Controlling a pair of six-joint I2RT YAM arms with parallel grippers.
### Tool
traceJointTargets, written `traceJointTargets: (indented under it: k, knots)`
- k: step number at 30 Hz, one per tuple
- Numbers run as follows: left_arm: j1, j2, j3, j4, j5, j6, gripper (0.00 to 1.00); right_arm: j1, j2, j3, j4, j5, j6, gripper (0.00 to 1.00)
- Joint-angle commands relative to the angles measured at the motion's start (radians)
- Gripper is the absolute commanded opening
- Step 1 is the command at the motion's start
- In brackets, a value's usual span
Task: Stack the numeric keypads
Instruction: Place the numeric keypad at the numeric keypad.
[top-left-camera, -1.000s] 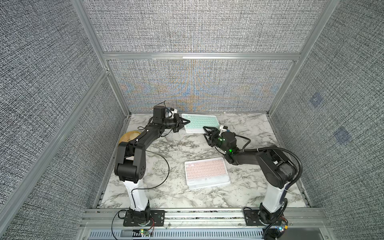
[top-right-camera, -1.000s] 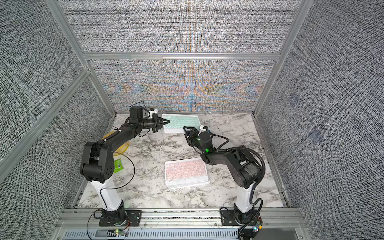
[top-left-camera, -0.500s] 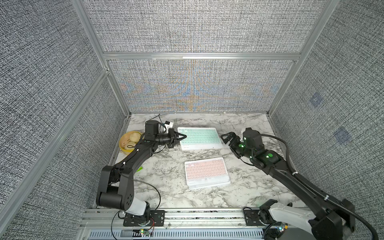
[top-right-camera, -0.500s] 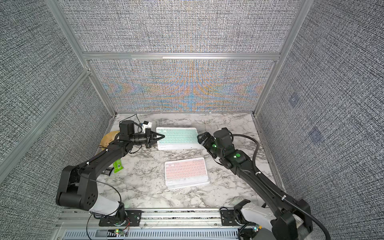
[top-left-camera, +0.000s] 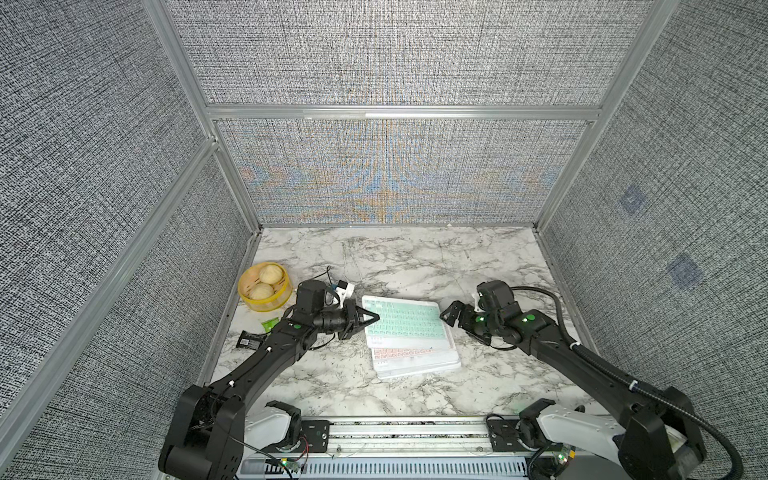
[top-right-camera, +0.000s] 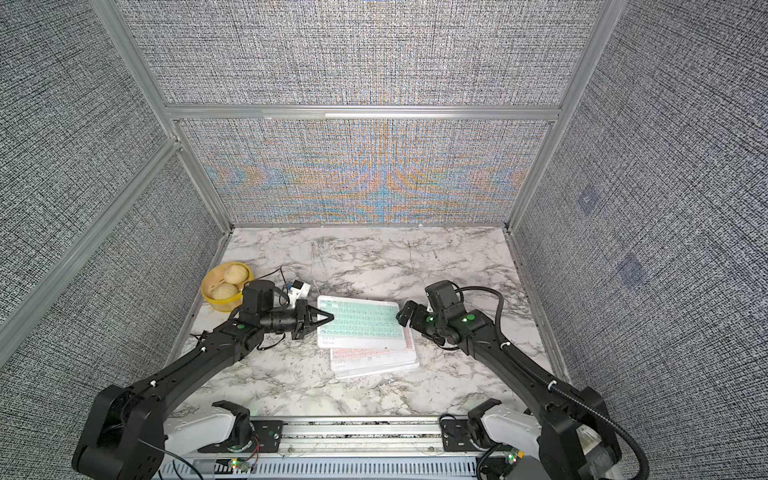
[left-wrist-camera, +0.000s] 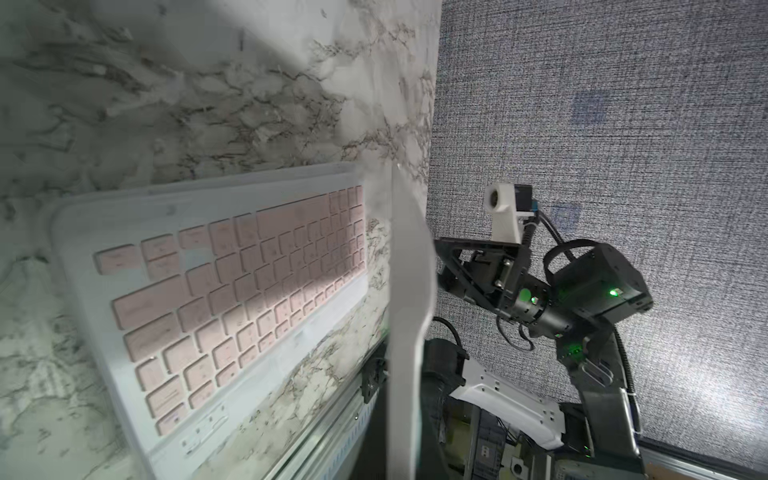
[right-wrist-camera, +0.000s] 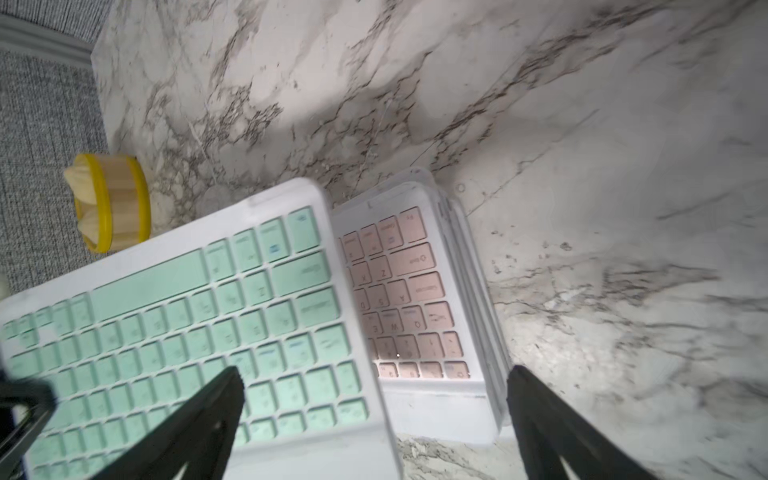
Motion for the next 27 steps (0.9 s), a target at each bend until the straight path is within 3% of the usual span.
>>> traceJointTargets:
  k: [1, 14, 19, 25, 27]
  knots:
    - [-0.016, 0.016, -0.026, 0.169, -0.037, -0.025, 0.00, 0.002, 0.035, 0.004, 0.068, -0.110, -0.073, 0.99]
    - [-0.103, 0.138, -0.057, 0.259, -0.051, -0.012, 0.00, 0.025, 0.116, -0.018, 0.050, -0.111, -0.120, 0.99]
    - [-0.114, 0.191, -0.086, 0.378, -0.062, -0.066, 0.00, 0.036, 0.135, -0.023, 0.031, -0.083, -0.122, 0.98]
    - [-0.127, 0.192, -0.112, 0.368, -0.093, -0.062, 0.00, 0.042, 0.152, -0.036, 0.036, -0.069, -0.123, 0.98]
    - [-0.128, 0.184, -0.111, 0.332, -0.104, -0.049, 0.05, 0.045, 0.161, -0.038, 0.042, -0.069, -0.123, 0.98]
